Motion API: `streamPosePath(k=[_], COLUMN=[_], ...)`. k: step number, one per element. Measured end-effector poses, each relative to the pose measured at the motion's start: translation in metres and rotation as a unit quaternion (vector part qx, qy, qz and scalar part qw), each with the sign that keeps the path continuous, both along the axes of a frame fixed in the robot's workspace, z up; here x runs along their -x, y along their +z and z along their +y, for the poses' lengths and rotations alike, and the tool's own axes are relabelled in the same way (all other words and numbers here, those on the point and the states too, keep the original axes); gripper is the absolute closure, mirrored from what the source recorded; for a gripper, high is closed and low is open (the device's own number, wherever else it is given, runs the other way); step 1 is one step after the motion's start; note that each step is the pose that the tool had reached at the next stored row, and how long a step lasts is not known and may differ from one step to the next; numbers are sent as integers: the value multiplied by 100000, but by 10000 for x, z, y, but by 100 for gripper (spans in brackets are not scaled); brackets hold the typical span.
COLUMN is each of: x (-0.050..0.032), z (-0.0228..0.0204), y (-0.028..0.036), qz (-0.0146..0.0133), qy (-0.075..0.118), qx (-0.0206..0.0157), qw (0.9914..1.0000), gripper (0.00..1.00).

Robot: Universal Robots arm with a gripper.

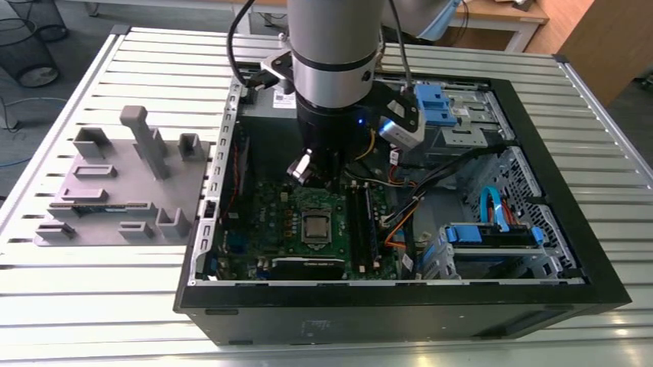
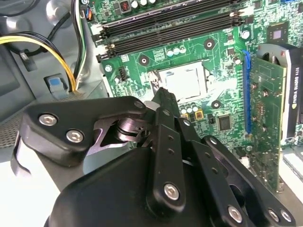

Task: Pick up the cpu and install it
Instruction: 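Install the first cpu locking lever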

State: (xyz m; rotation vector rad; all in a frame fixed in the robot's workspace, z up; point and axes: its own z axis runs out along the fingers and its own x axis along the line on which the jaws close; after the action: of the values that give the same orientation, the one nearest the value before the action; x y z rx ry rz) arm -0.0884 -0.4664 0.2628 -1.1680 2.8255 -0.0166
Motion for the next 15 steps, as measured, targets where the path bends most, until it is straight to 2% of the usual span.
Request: streamPosePath(k=[6, 15], x=[-22, -58], z=[10, 42], y=[-34, -79], qz=[9, 1], qy=[-2181, -2427], qx=[0, -57], qw=[99976, 99971], gripper=[89, 89])
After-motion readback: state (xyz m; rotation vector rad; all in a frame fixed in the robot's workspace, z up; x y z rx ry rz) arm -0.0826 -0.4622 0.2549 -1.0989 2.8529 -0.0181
